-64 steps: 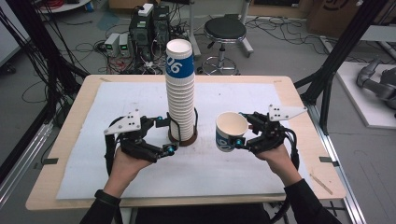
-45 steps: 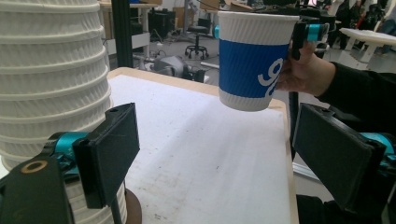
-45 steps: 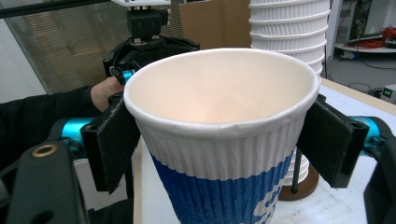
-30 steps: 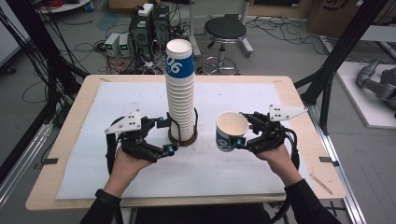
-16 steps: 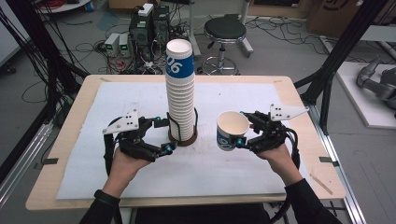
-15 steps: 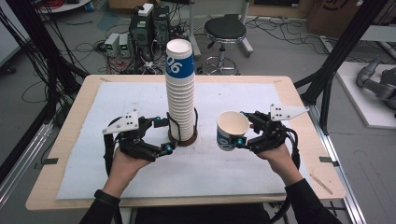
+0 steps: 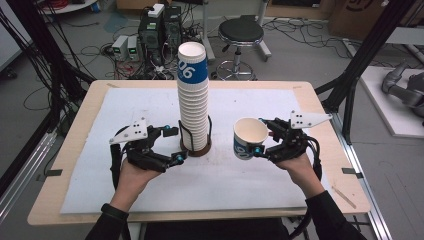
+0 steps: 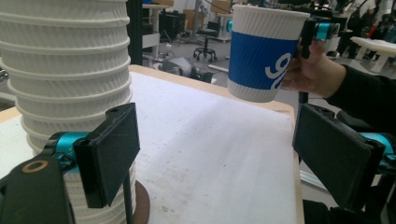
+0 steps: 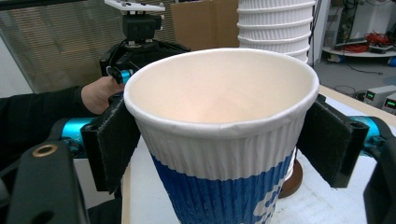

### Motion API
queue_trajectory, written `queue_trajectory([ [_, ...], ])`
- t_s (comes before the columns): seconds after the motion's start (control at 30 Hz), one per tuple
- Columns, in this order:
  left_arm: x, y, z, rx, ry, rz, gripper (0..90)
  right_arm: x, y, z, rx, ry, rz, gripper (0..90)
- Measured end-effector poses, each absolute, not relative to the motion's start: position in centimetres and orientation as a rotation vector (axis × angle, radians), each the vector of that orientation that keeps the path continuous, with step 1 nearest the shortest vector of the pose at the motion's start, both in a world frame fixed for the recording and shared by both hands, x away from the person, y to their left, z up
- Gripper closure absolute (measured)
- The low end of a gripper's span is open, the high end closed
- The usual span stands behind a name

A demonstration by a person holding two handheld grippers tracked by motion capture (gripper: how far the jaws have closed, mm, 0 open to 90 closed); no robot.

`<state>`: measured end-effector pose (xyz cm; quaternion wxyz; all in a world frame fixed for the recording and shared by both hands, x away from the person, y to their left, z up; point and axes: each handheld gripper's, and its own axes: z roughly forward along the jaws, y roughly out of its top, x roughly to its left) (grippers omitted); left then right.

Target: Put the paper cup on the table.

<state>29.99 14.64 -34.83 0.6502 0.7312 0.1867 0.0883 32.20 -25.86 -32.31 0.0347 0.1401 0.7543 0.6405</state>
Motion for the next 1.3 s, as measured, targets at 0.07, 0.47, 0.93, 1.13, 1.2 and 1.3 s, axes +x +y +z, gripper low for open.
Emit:
queue_trajectory([
  [0.07,30.0,14.7,-34.9,1.661,0.425,0.197,14.9,32.2,-25.9,-32.3,0.435,2.313,1.967,18.9],
  [0.47,30.1,14.9,-35.2,1.661,0.439,0.207,14.9,32.7,-26.7,-32.5,0.476,2.278,1.926,18.9],
  [0.93,30.0,14.9,-35.2,1.675,0.441,0.218,14.9,34.0,-28.0,-33.5,0.582,2.235,1.858,18.9],
  [1.13,30.0,15.0,-35.3,1.681,0.444,0.22,14.9,34.8,-28.2,-34.2,0.611,2.234,1.823,18.9],
  [1.2,30.0,15.0,-35.3,1.681,0.444,0.221,14.9,35.0,-28.2,-34.4,0.624,2.236,1.817,18.9],
  [1.3,30.0,15.0,-35.3,1.68,0.443,0.219,14.9,35.4,-28.2,-34.6,0.637,2.226,1.811,18.8],
])
